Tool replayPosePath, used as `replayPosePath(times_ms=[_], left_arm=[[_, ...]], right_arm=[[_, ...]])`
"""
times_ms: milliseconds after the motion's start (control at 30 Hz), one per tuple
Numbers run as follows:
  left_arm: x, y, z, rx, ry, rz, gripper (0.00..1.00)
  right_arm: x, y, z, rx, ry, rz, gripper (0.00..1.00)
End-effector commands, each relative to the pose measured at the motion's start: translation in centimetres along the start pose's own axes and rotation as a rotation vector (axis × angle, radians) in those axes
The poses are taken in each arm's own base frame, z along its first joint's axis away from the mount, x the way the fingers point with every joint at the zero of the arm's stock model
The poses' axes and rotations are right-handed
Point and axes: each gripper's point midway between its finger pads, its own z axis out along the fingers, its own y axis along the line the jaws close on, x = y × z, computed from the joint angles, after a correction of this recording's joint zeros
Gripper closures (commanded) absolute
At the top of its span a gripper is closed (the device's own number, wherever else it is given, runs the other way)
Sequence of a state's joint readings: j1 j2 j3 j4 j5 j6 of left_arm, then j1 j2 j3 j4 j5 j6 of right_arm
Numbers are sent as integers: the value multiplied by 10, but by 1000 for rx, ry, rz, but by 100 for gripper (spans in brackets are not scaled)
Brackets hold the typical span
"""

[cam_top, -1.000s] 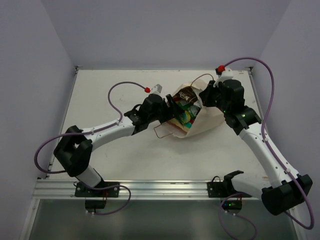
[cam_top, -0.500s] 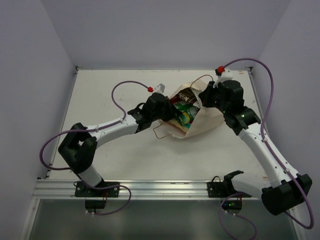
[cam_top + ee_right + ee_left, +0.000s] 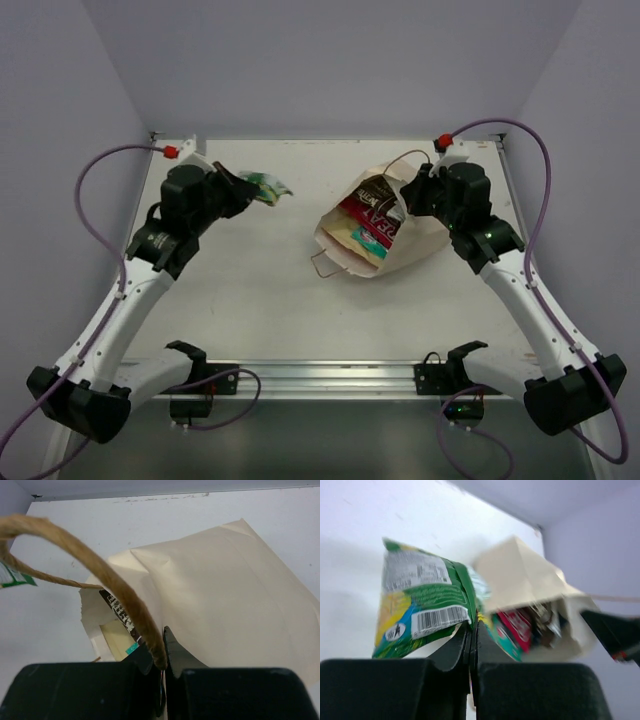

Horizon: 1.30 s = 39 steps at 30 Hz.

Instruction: Take the snacks out of the paper bag

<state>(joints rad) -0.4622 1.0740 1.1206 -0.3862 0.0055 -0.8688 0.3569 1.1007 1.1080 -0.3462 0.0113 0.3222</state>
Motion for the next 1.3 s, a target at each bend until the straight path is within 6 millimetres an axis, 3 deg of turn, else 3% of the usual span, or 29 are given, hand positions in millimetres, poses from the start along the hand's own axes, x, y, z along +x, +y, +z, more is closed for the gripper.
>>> replayPosePath(times_ms=[0, 33, 100, 133, 200, 233, 267, 300, 333, 467, 500, 567, 600, 667, 700, 800, 833, 900, 933, 1000, 1033, 1067, 1100, 1133, 1200, 1267], left_arm=[[-38, 60, -4, -156, -87, 90, 100], [-44, 71, 3, -158, -74, 84, 100], [-57, 72, 18, -124, -104, 92, 100], [-59, 86, 36, -147, -91, 83, 100], [-75, 77, 58, -84, -123, 98, 100], [-72, 91, 82, -102, -95, 89, 100], [-89, 79, 93, -58, -135, 106, 100], [-92, 81, 104, -55, -135, 111, 100], [-89, 95, 121, -76, -116, 105, 100], [-92, 113, 136, -56, -193, 97, 100], [-65, 136, 136, -94, -148, 65, 92], [-43, 145, 128, -97, -122, -11, 69], [-14, 163, 123, -126, -63, -52, 50], [4, 154, 107, -97, -38, -104, 31], [12, 151, 100, -99, -27, -115, 15], [27, 111, 77, -59, 1, -116, 0], [25, 76, 67, -4, -15, -104, 0], [27, 42, 56, 47, -20, -110, 0], [37, 5, 50, 118, 8, -135, 0], [44, -26, 45, 162, 10, -161, 0], [65, -47, 46, 184, 50, -163, 0], [61, -74, 44, 241, 43, -161, 0], [73, -80, 56, 236, 66, -150, 1], [90, -98, 54, 264, 93, -143, 2], [105, -119, 67, 291, 112, -147, 3], [115, -127, 77, 289, 129, -155, 4]], right_arm=[[-9, -8, -7, 32, -39, -9, 100], [-9, -8, -6, 33, -38, -11, 100], [-9, -9, -6, 35, -37, -14, 100], [-9, -8, -5, 33, -36, -15, 100], [-9, -7, -4, 28, -33, -17, 100], [-9, -6, -3, 25, -32, -15, 100], [-10, -5, -4, 20, -32, -14, 100], [-9, -3, -3, 10, -24, -13, 100], [-8, -2, -2, 5, -18, -11, 100], [-4, -3, 0, 6, -7, -3, 100], [-1, 0, -1, -15, 5, 0, 100], [3, 1, -1, -21, 15, 2, 100], [5, 1, -1, -22, 19, 3, 100], [6, 1, -2, -24, 21, 3, 100], [6, 0, -2, -22, 22, 0, 100], [6, 0, -2, -22, 23, -1, 100], [6, 1, -2, -22, 27, -2, 100], [5, 0, -1, -20, 24, -3, 100], [6, 0, -1, -18, 25, -3, 100], [5, -2, -1, -7, 25, -6, 100], [5, -3, -1, -2, 25, -5, 100], [4, -3, -1, 2, 23, -5, 100], [4, -3, -1, 4, 23, -9, 100], [2, -3, -2, 3, 20, -10, 100], [-4, -7, -3, 32, 9, -15, 100], [-11, -7, -7, 39, -8, -15, 100]])
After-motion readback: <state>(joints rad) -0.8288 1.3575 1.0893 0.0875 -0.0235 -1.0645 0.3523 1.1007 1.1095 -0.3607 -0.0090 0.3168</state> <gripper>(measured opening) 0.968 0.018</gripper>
